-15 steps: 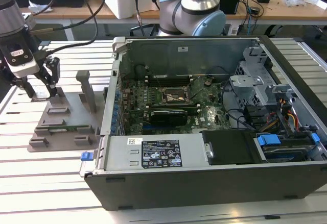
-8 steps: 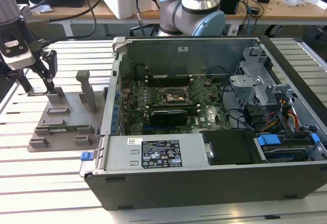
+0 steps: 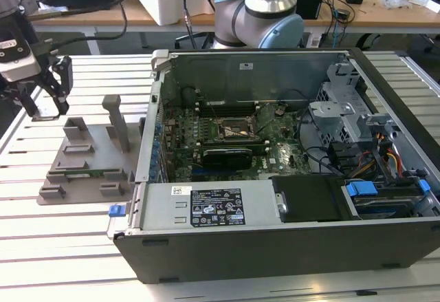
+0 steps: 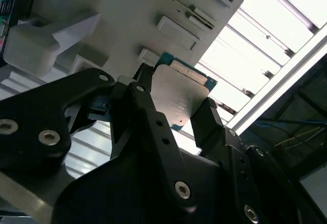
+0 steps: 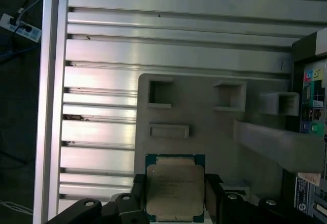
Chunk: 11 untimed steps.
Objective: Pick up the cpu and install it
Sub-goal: 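Pick up the cpu and move it towards the insertion slot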
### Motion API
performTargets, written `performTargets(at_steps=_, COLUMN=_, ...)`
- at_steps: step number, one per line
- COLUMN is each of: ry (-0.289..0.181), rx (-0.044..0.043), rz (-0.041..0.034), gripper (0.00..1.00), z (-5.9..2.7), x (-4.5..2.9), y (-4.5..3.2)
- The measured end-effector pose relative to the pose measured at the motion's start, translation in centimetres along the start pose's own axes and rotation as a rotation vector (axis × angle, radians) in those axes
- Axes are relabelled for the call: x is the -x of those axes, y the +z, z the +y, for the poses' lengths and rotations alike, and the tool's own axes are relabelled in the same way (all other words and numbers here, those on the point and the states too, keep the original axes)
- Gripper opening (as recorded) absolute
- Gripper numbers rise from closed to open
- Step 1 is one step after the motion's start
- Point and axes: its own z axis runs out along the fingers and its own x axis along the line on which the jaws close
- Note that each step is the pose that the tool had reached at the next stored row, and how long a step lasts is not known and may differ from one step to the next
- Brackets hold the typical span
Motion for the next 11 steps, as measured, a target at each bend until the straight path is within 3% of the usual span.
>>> performTargets(at_steps=4, ry=0.000, rx=0.0000, rz=0.0000, gripper=0.55, z=-0.02, x=0.00, y=-1.54)
performTargets(at_steps=6, ry=0.000, rx=0.0000, rz=0.0000, gripper=0.55, z=-0.02, x=0.01, y=-1.89)
performTargets(at_steps=9, ry=0.000, rx=0.0000, rz=0.0000, gripper=0.55, z=-0.04, x=0.01, y=-3.47)
performTargets(at_steps=11, ry=0.000, rx=0.0000, rz=0.0000, gripper=0.55, z=-0.05, x=0.01, y=-4.11)
